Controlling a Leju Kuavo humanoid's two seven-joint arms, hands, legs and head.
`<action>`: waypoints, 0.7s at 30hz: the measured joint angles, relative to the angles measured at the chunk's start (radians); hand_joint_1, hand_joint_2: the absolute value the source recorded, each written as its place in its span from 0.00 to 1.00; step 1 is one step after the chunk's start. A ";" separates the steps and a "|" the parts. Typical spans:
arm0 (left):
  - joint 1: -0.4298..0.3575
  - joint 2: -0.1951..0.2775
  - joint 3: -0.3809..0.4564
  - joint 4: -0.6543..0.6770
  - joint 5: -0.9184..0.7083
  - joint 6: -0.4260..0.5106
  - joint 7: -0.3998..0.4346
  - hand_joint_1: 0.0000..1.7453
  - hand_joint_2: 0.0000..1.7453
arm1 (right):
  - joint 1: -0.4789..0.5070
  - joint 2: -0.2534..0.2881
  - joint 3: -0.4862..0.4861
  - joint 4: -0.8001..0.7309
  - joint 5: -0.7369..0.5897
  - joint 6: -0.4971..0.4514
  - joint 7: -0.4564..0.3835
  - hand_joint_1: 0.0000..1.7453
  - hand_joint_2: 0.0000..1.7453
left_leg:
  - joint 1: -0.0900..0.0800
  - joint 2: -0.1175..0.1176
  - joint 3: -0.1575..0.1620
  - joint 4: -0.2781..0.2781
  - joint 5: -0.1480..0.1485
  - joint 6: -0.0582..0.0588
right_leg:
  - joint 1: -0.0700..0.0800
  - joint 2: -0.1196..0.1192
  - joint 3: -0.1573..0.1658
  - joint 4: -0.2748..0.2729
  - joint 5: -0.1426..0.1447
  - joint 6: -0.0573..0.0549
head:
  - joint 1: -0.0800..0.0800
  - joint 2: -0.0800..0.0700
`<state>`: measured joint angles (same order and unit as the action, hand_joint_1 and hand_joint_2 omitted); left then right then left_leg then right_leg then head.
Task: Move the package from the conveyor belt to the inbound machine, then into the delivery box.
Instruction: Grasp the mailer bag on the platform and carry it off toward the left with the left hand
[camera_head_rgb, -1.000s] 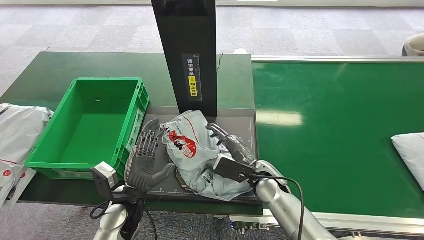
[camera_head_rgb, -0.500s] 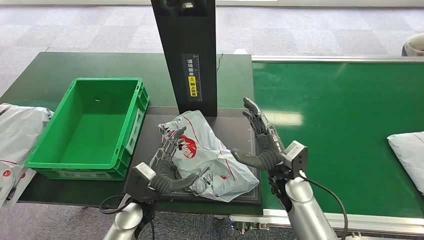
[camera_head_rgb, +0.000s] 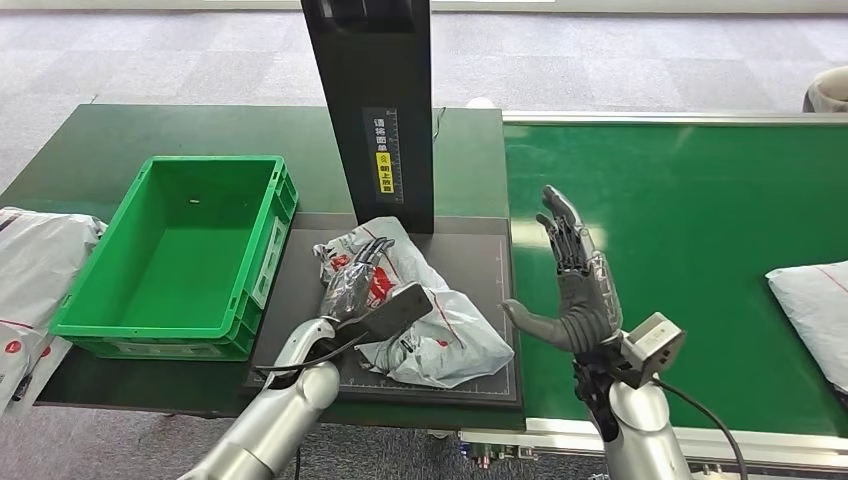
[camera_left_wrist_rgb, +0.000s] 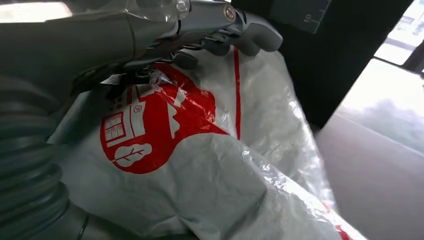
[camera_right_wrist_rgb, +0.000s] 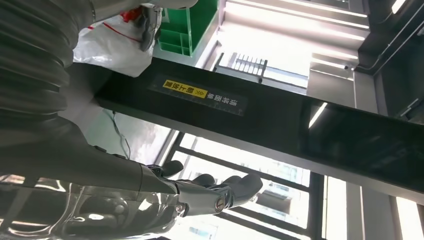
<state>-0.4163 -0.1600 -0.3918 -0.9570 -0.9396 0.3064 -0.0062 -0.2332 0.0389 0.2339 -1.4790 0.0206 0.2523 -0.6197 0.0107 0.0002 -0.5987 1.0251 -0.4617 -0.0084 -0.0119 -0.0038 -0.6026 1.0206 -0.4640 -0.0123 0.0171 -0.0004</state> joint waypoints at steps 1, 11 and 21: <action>-0.017 -0.002 -0.001 0.027 -0.020 0.011 0.014 0.23 1.00 | 0.005 0.001 -0.004 -0.008 0.004 0.000 0.002 0.00 1.00 | 0.000 0.000 0.000 0.000 0.000 0.000 | 0.000 0.000 0.000 0.000 0.000 0.000 | 0.000 0.000; -0.083 -0.012 0.001 0.130 -0.053 -0.013 0.002 1.00 1.00 | 0.031 0.013 -0.054 -0.062 0.019 0.000 0.011 0.00 1.00 | 0.000 0.000 0.000 0.000 0.000 0.000 | 0.000 0.000 0.000 0.000 0.000 0.000 | 0.000 0.000; -0.093 -0.015 0.003 0.136 -0.028 -0.012 -0.066 1.00 1.00 | 0.064 0.030 -0.094 -0.100 0.019 -0.011 0.018 0.00 1.00 | 0.000 0.000 0.000 0.000 0.000 0.000 | 0.000 0.000 0.000 0.000 0.000 0.000 | 0.000 0.000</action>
<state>-0.5092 -0.1753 -0.3884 -0.8208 -0.9677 0.2947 -0.0723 -0.1687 0.0692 0.1402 -1.5792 0.0393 0.2409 -0.6014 0.0105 0.0001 -0.5990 1.0251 -0.4615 -0.0083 -0.0119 -0.0040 -0.6023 1.0207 -0.4640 -0.0122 0.0172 -0.0003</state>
